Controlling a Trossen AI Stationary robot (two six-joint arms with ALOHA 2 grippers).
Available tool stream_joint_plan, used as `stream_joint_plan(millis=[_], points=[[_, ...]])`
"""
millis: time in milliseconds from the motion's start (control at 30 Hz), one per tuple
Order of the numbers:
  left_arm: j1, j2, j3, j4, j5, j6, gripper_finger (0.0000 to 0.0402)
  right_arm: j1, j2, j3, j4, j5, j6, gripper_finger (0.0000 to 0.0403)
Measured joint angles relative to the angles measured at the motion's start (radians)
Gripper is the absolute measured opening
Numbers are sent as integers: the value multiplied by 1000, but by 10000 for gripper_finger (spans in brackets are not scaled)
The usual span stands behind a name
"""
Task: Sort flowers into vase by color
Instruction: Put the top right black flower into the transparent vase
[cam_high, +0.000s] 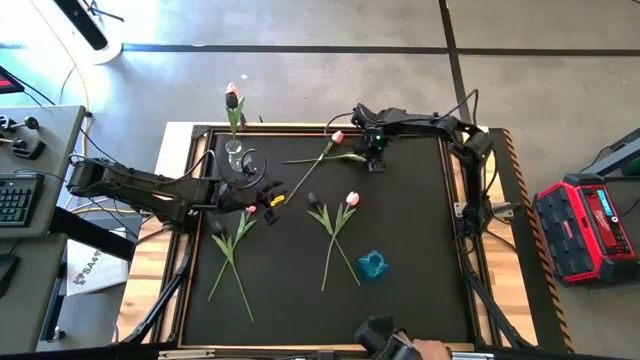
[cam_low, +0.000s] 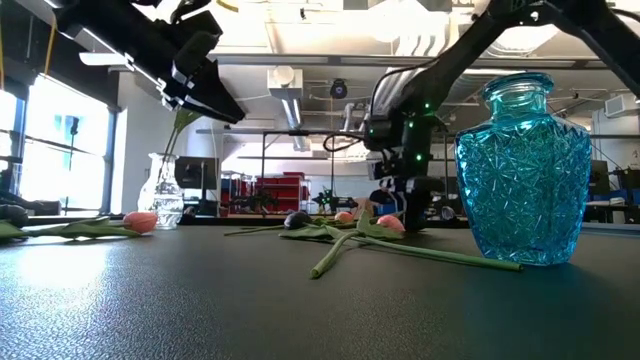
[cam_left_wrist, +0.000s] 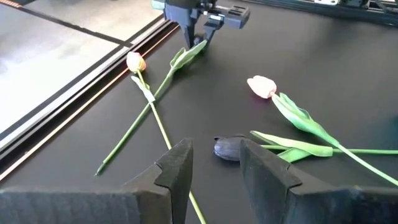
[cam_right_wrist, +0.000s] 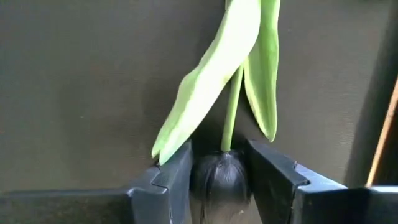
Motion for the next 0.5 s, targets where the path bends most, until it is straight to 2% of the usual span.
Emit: stream_joint_plan(millis=[167,367,500], points=[[0,0,0,0,0,16,122,0,9,1,-6,-5,-5,112],[0,0,0,0,-2,16,122,1,7,40,-96,4,4,14],[0,0,0,0,4,17,122,8,9,98,-204,12,59,16]])
